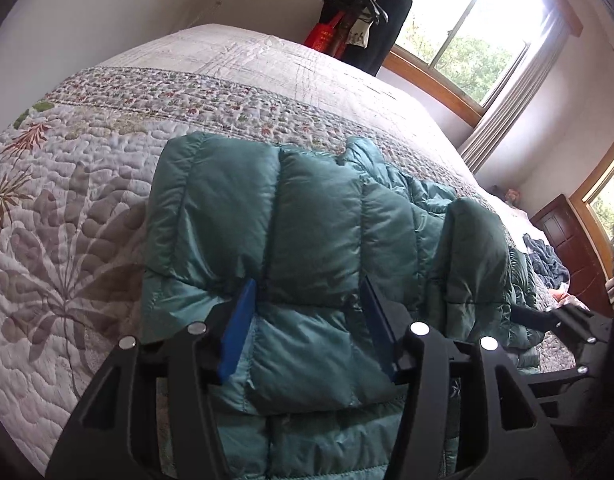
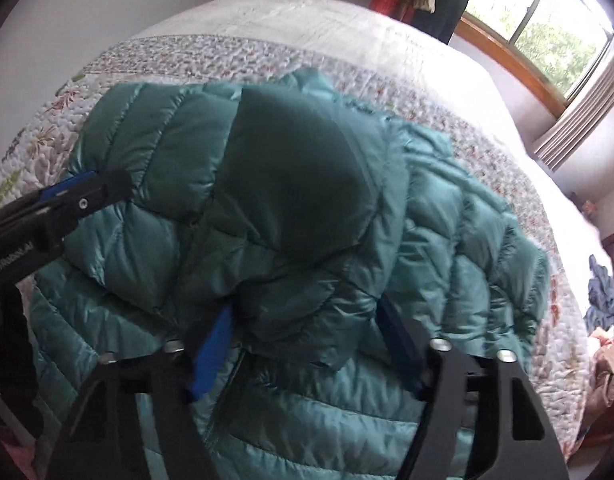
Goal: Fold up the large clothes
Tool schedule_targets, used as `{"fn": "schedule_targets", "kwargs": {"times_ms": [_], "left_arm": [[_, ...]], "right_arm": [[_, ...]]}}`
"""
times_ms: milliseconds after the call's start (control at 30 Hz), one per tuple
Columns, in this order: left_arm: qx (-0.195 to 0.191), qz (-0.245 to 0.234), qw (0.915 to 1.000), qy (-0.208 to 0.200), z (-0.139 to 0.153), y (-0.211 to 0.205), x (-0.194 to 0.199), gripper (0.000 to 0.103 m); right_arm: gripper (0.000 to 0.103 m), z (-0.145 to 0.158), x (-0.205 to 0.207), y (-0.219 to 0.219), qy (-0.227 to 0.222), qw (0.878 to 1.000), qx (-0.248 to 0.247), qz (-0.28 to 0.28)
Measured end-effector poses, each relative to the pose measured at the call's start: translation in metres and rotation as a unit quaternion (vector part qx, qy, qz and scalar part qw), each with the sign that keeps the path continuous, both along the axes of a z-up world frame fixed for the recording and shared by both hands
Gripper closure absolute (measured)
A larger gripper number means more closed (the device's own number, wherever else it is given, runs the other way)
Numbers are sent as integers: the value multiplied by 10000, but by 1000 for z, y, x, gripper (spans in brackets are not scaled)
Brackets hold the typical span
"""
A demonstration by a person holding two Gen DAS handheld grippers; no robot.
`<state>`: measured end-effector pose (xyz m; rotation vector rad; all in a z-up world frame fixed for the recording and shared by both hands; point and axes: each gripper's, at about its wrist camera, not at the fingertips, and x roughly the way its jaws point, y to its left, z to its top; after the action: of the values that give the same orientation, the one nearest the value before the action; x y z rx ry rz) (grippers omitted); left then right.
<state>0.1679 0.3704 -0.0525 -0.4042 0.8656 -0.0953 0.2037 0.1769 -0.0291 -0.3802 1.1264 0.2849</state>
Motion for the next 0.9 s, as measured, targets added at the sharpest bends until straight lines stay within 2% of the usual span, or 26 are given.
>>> {"fn": "schedule_targets", "kwargs": {"times_ms": [67,167,233,433,567,667,800,900], "left_arm": [[25,-5,10000,10,-1,0,0,50],[74,-18,10000,12,-1,-1,1,50],[104,-20,9999,18,-1,-1,2,50],[132,36,9999,30,-2,1,3,50],[113,63,9999,-14,2,1,1,50],[132,74,9999,-78,7,0,-2,49],[189,43,9997,-124,9,-2,-3,48],[186,27,9998,-79,6,-2,-1,48]], "right_arm": [[60,-1,7,-11,89,9995,261,-175],[68,8,12,-45,283,9935,919,-611],[69,12,14,-76,417,9856,1349,-927],[65,25,2,-171,162,9673,1842,-1737],[57,34,-8,-217,127,9463,2626,-1880],[47,35,-10,-225,163,9358,3036,-1785],[45,25,5,-217,447,9300,3298,-1558],[48,8,23,-201,815,9313,3194,-1549]]}}
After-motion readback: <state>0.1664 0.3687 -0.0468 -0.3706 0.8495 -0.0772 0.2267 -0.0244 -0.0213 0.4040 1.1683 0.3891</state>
